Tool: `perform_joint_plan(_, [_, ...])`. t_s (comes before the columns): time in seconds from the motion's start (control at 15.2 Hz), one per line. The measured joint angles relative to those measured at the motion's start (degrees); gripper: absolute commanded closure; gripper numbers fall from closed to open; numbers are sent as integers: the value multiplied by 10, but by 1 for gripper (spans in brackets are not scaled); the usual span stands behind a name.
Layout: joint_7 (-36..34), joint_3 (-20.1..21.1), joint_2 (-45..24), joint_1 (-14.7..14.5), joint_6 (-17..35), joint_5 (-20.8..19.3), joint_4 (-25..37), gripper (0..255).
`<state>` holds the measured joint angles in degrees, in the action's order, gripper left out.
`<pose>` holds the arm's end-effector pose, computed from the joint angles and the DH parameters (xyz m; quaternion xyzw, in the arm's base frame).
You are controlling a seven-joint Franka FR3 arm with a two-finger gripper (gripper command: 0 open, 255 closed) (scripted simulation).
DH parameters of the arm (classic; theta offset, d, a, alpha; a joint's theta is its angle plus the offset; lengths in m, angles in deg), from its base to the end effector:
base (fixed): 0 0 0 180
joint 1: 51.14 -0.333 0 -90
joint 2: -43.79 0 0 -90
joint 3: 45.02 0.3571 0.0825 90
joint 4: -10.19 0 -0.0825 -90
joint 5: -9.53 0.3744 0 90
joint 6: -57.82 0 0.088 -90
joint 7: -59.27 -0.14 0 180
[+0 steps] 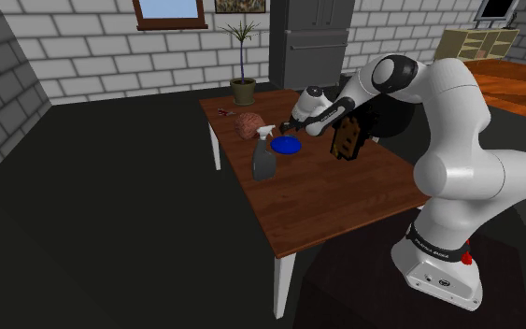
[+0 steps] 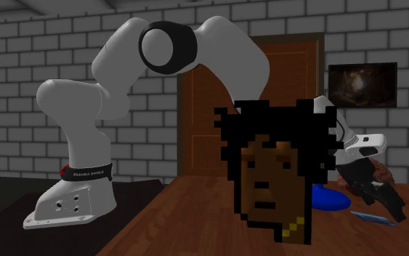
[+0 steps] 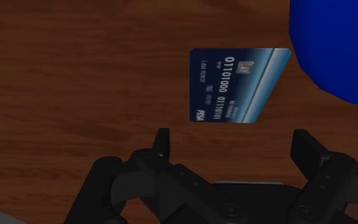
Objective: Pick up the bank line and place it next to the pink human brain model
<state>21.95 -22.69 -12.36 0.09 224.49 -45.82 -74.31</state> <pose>0.6678 -0.4025 0.1756 0.9254 -0.2467 0.2776 0.0761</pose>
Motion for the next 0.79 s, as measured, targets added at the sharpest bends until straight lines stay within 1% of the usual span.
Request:
perform_joint_plan(0.07, [0,0,0,0,0,0,0,0])
perform_joint_plan(0.13, [-4,1,13,3,2,-1,-15,0])
perform_joint_plan(0.33, [-14,10,73,23,7,-2,-81,0])
perform_joint_plan(0.53, [-17,13,88,27,7,-2,-96,0])
perform_joint_plan(0.79, [-18,13,89,27,7,-2,-98,0])
